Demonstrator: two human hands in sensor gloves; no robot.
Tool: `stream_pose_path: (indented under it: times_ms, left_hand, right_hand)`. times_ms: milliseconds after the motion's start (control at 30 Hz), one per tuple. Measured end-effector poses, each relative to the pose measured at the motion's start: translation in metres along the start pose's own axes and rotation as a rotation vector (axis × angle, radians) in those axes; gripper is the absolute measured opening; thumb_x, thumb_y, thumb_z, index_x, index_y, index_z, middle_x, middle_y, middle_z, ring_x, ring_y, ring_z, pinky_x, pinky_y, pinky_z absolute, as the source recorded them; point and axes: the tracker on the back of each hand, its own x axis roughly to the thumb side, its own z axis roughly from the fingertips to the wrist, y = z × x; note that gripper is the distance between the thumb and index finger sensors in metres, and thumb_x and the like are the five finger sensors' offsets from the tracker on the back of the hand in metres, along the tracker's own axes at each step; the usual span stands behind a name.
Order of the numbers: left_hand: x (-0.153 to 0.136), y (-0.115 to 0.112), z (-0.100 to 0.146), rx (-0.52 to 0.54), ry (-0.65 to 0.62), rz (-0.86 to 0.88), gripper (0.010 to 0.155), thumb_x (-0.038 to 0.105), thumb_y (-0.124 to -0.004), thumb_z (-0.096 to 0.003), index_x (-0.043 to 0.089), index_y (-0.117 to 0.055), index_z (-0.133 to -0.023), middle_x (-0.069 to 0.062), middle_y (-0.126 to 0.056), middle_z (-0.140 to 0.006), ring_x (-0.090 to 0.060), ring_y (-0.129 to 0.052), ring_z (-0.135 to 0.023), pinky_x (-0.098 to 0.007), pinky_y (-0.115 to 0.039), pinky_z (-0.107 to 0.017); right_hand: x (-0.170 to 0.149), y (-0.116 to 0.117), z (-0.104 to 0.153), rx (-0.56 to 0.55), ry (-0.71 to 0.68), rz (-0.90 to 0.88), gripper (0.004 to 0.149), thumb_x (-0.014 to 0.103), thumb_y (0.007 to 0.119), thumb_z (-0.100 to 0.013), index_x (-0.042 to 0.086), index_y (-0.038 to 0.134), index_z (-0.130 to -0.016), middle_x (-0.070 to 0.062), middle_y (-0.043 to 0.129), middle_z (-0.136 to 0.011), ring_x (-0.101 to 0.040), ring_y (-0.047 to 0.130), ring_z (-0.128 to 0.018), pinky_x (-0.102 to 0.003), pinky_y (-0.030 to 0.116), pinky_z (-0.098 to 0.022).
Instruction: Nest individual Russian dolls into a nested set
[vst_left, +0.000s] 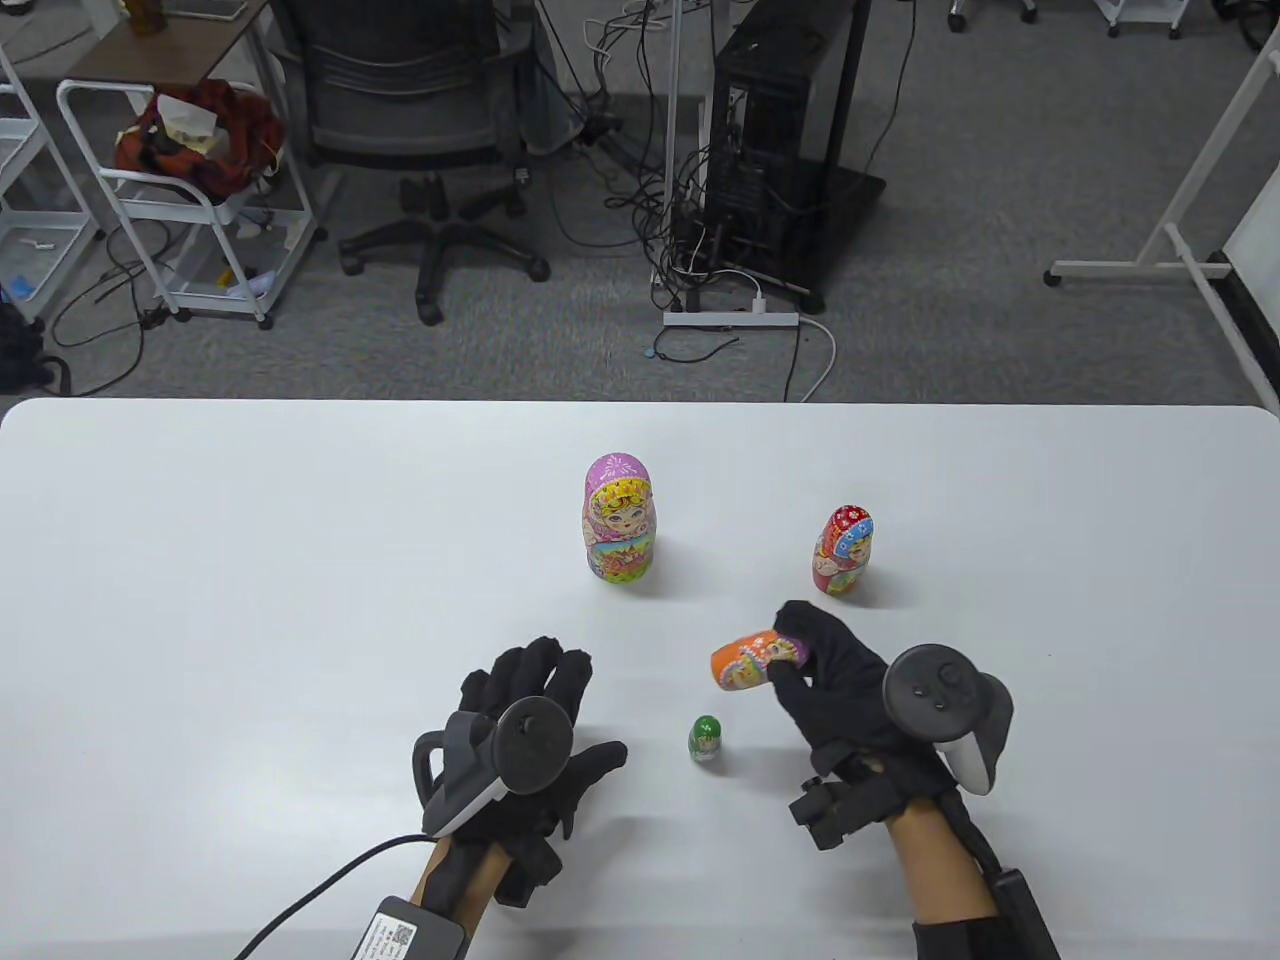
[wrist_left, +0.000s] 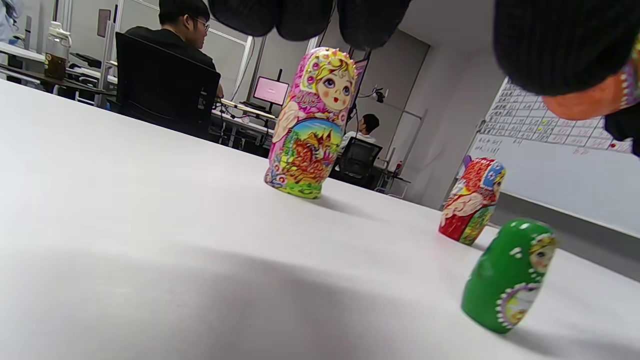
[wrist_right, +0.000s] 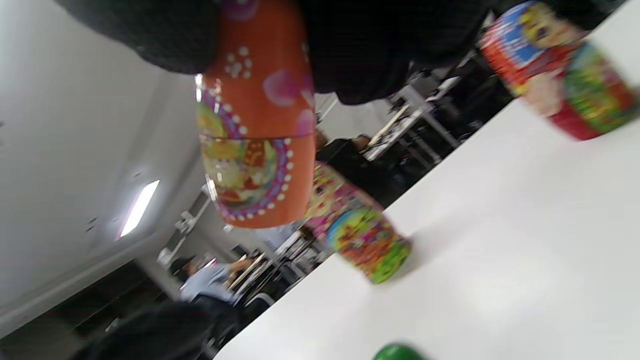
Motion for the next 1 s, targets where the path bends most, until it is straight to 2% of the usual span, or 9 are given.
stream_pose_path:
  times_ms: [67,167,300,467,667,867,1000]
  left_hand:
    - [0.005,0.002,0.002,0.007,-0.033,0.037,0.092,0.072,-0.072,-0.0374,0.024,-0.04,-0.11,-0.011,-0.046,-0.116,-0.034,-0.052,-0.105,-0.066,-0.044,-0.074]
    - [0.011,0.001,0.003,-0.017,-0.077,0.057,0.093,0.074,-0.072,-0.0362,0.023,-0.044,-0.109,-0.006,-0.063,-0.11,-0.028,-0.072,-0.097,-0.06,-0.06,-0.073]
    - [0.016,-0.002,0.003,-0.046,-0.112,0.043,0.094,0.074,-0.073,-0.0348,0.022,-0.048,-0.108,-0.004,-0.073,-0.104,-0.024,-0.082,-0.09,-0.055,-0.067,-0.07]
    - [0.018,-0.003,0.003,-0.038,-0.129,0.052,0.089,0.073,-0.074,-0.0348,0.022,-0.056,-0.105,-0.001,-0.085,-0.095,-0.019,-0.092,-0.079,-0.051,-0.075,-0.066]
    - [0.019,-0.001,0.002,0.008,-0.158,0.039,0.079,0.069,-0.079,-0.0347,0.019,-0.073,-0.095,0.003,-0.099,-0.077,-0.012,-0.102,-0.062,-0.045,-0.084,-0.059]
    - [0.019,0.003,0.004,0.064,-0.159,0.008,0.079,0.071,-0.081,-0.034,0.017,-0.079,-0.092,0.003,-0.103,-0.07,-0.011,-0.105,-0.056,-0.043,-0.087,-0.056]
    - [0.014,0.005,0.003,0.084,-0.112,0.04,0.08,0.072,-0.081,-0.0339,0.016,-0.081,-0.09,0.002,-0.105,-0.067,-0.011,-0.107,-0.053,-0.043,-0.088,-0.054]
  right_hand:
    - [0.014,0.015,0.002,0.039,-0.082,0.002,0.055,0.047,0.076,-0.048,0.041,0.048,-0.095,-0.008,0.068,-0.101,-0.028,0.082,-0.078,-0.044,0.074,-0.059]
    - [0.023,0.031,0.004,0.096,-0.111,0.006,0.055,0.046,0.075,-0.048,0.041,0.047,-0.095,-0.009,0.067,-0.101,-0.028,0.082,-0.078,-0.045,0.073,-0.061]
    - [0.03,0.049,0.006,0.158,-0.147,-0.001,0.055,0.045,0.074,-0.049,0.04,0.046,-0.096,-0.009,0.066,-0.102,-0.029,0.081,-0.078,-0.045,0.072,-0.061]
    - [0.036,0.059,0.008,0.184,-0.179,0.019,0.055,0.044,0.073,-0.049,0.04,0.047,-0.098,-0.01,0.063,-0.103,-0.029,0.079,-0.08,-0.046,0.071,-0.062]
    - [0.037,0.062,0.009,0.19,-0.181,0.035,0.055,0.044,0.072,-0.049,0.037,0.049,-0.099,-0.011,0.063,-0.103,-0.029,0.08,-0.079,-0.047,0.071,-0.063]
    - [0.041,0.061,0.01,0.156,-0.188,0.08,0.057,0.045,0.073,-0.048,0.033,0.049,-0.098,-0.012,0.066,-0.101,-0.028,0.082,-0.076,-0.047,0.073,-0.061]
    - [0.04,0.059,0.011,0.116,-0.177,0.09,0.058,0.046,0.074,-0.048,0.031,0.05,-0.098,-0.011,0.068,-0.099,-0.028,0.083,-0.074,-0.046,0.073,-0.06]
